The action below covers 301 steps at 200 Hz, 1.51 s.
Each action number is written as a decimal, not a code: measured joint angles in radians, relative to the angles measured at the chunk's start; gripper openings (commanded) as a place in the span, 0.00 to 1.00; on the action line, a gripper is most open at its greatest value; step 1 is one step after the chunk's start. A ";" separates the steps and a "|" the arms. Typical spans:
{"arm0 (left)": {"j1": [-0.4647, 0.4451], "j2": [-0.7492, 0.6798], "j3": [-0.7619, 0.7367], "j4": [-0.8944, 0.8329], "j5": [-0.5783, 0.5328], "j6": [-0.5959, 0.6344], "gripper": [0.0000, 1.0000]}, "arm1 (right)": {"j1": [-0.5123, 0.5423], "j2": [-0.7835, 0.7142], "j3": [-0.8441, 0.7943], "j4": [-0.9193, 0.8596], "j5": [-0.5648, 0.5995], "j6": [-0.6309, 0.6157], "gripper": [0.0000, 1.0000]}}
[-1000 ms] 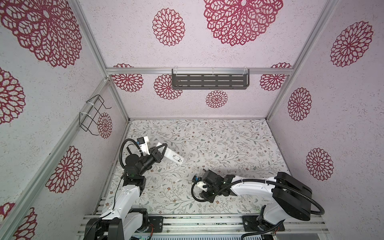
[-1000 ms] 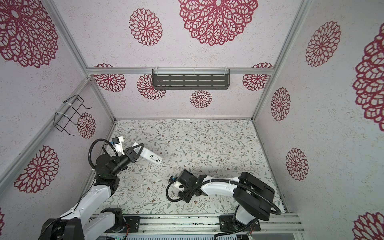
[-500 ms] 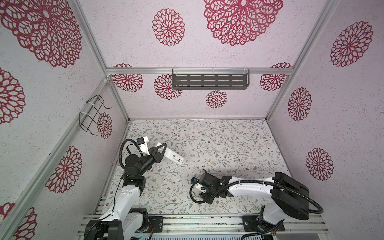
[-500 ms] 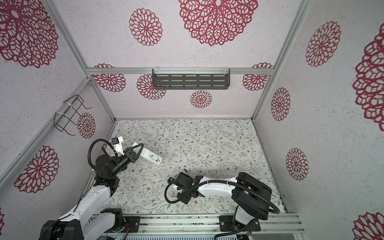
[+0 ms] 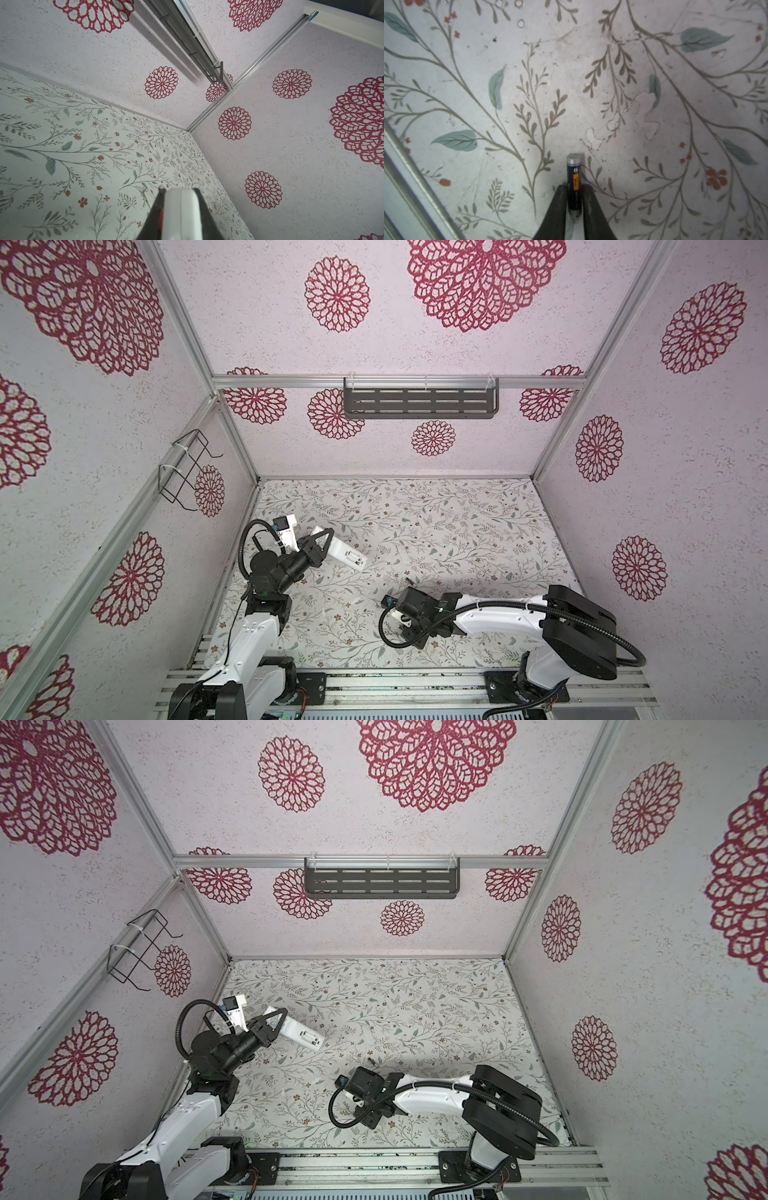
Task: Load the batteries into the remote control
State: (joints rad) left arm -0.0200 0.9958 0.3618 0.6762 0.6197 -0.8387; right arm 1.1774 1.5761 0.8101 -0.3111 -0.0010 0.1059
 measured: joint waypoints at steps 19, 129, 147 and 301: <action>0.000 -0.003 0.000 0.000 0.001 0.000 0.00 | 0.006 0.000 0.002 -0.008 0.002 0.000 0.21; -0.008 -0.021 -0.001 0.007 0.008 0.000 0.00 | 0.042 0.020 0.033 -0.043 0.024 0.003 0.11; -0.009 -0.021 -0.001 0.005 0.008 0.000 0.00 | 0.042 0.019 0.031 -0.040 0.027 0.003 0.10; -0.138 0.060 0.012 -0.024 0.052 0.035 0.00 | -0.102 -0.150 -0.094 0.098 0.103 0.069 0.09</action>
State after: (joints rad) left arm -0.1585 1.0557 0.3740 0.6525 0.6716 -0.8040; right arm 1.0756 1.4258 0.7158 -0.2134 0.1020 0.1749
